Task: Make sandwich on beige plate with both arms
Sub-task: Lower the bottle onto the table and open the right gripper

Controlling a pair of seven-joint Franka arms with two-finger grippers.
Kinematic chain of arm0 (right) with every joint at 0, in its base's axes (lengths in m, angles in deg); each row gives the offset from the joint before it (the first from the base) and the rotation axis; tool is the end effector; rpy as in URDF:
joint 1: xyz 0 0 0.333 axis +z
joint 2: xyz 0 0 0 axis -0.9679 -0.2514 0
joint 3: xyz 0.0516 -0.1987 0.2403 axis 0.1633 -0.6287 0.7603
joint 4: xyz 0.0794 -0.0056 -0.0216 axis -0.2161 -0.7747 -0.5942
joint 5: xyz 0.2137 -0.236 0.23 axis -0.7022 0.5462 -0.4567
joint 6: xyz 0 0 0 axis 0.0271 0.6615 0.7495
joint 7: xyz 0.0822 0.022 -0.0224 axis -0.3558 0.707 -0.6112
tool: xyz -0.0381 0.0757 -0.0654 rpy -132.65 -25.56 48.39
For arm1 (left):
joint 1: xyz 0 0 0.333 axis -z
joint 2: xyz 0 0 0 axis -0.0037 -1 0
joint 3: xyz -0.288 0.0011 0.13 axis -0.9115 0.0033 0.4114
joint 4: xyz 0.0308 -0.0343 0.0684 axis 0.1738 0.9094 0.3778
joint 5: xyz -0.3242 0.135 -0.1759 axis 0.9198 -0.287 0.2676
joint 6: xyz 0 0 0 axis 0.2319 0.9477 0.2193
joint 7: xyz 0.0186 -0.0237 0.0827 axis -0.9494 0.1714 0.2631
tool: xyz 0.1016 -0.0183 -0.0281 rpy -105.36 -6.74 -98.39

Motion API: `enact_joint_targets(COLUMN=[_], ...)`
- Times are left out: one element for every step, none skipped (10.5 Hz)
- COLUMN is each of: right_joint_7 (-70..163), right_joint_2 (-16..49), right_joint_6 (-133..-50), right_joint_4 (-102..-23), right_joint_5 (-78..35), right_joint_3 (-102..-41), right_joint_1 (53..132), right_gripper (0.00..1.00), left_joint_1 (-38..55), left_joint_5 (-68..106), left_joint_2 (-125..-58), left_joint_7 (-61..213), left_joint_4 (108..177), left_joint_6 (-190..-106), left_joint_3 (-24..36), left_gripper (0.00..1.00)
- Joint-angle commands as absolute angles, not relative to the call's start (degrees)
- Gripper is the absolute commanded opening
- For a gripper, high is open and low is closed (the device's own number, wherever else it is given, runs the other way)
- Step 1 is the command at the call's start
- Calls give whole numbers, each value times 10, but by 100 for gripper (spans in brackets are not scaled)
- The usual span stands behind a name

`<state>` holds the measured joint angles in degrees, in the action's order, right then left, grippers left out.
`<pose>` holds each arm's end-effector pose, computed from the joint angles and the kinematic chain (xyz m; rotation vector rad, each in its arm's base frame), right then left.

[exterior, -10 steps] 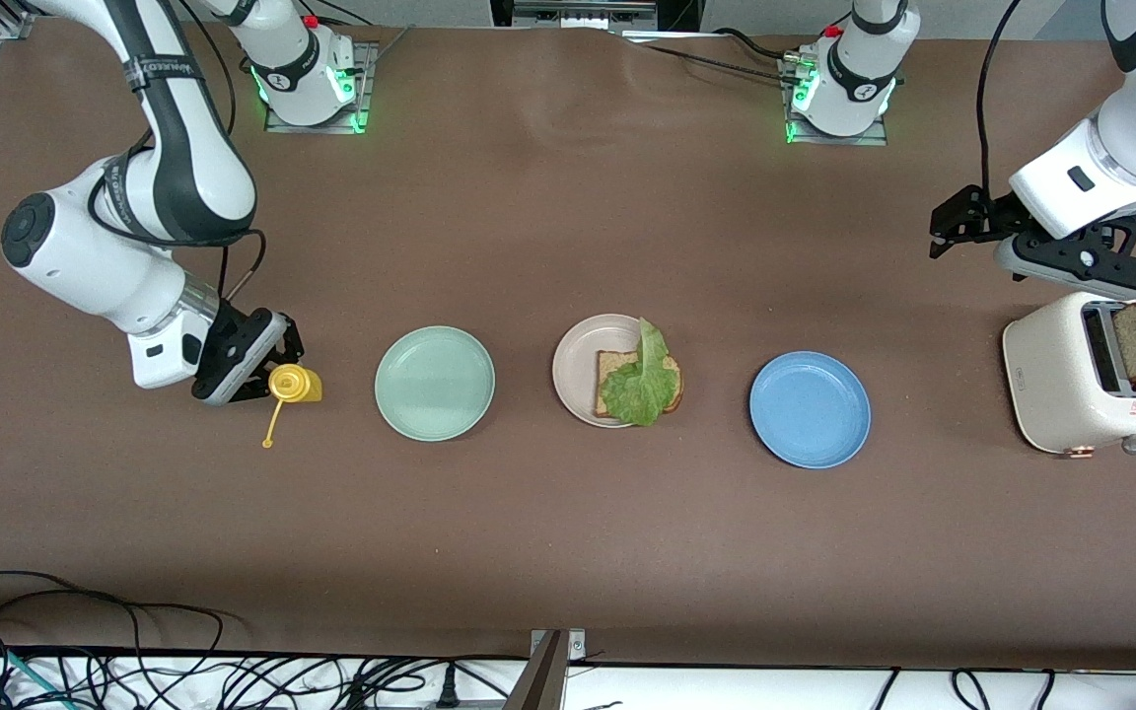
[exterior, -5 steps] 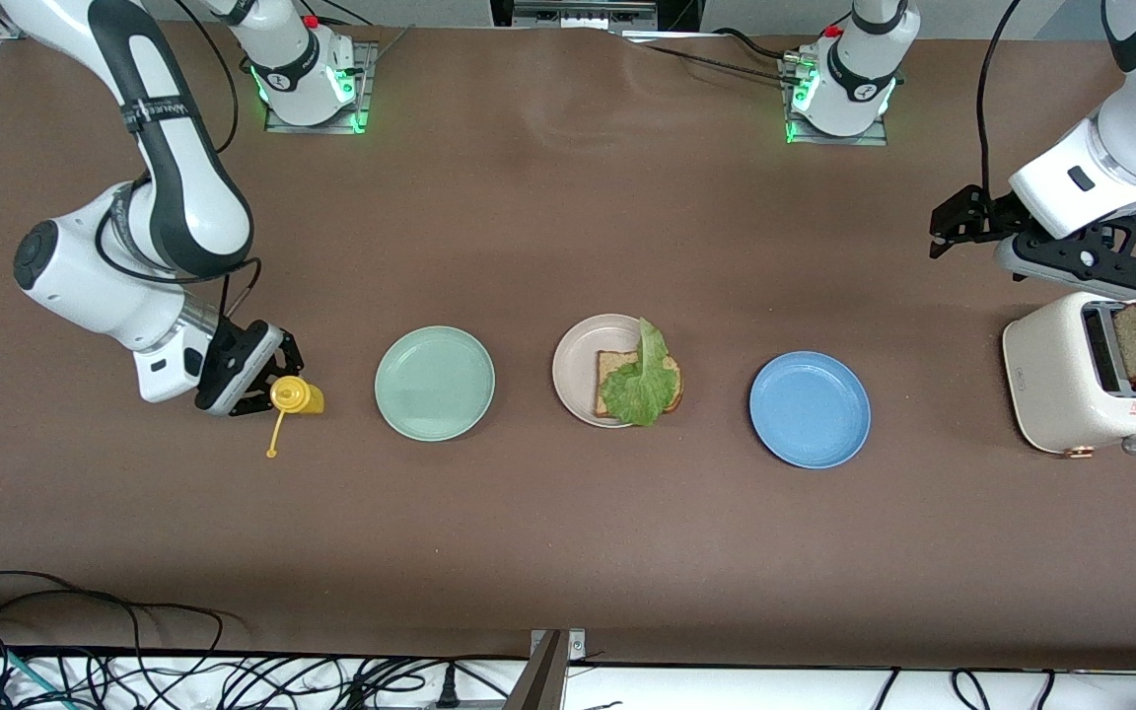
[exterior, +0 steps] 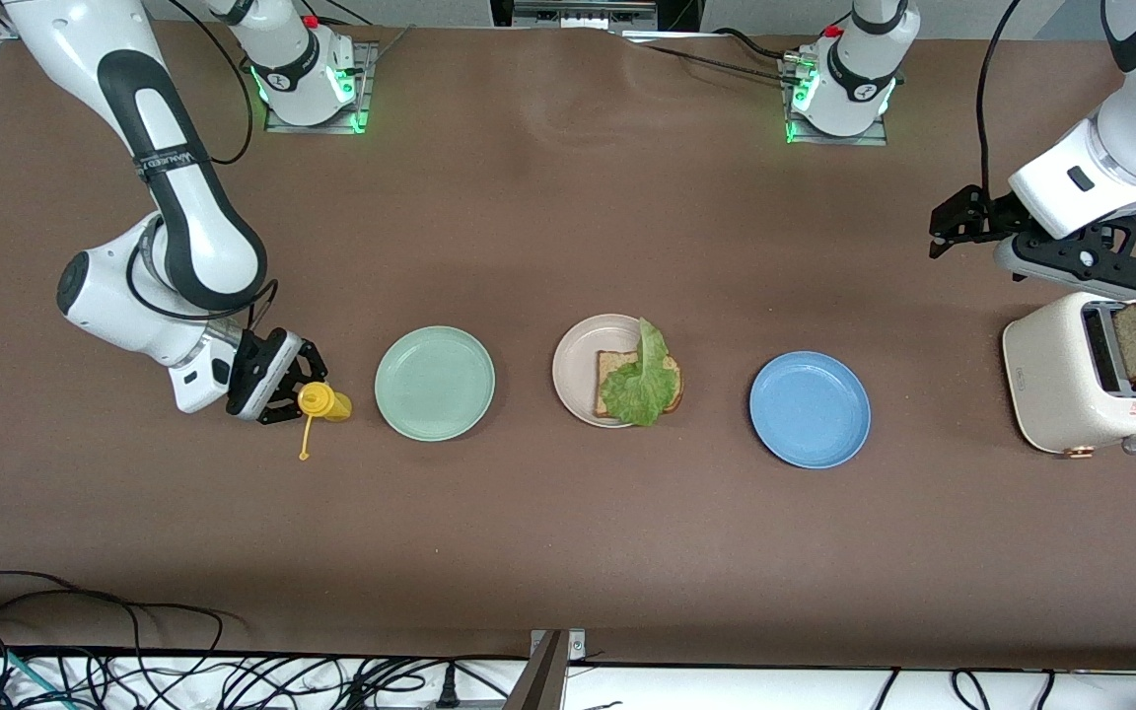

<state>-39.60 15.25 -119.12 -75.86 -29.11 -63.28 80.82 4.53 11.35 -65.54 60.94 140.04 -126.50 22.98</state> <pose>0.6205 0.0849 0.2573 -2.3367 -1.4669 -0.5671 0.5537 -0.0630 0.5768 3.0893 -0.4077 -0.0468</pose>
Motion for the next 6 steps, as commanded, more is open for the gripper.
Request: enact_joint_targets(right_joint_7=[-423, -422, -422, -423, -423, -423], right_joint_2=[155, 149, 139, 136, 132, 128], right_joint_6=[-1191, -1186, -1175, -1173, -1169, -1160], right_joint_4=[-770, -770, -770, -770, -770, -770], right_joint_5=[-311, -311, -311, -311, -311, -310], right_joint_3=[-620, -620, -620, -620, -620, -620], right_joint_1=[796, 796, 796, 796, 796, 796], right_gripper=[15, 15, 15, 15, 15, 15], left_joint_1=[47, 47, 47, 47, 47, 47], left_joint_5=[117, 117, 117, 117, 117, 117], left_joint_2=[-659, -659, -659, -659, -660, -659], left_joint_7=[615, 615, 615, 615, 615, 615], left_joint_4=[1388, 1388, 1388, 1388, 1388, 1388], left_joint_6=[-1256, -1256, -1256, -1256, -1256, -1256], left_joint_3=[230, 230, 230, 231, 230, 230], left_gripper=[100, 100, 100, 100, 100, 100])
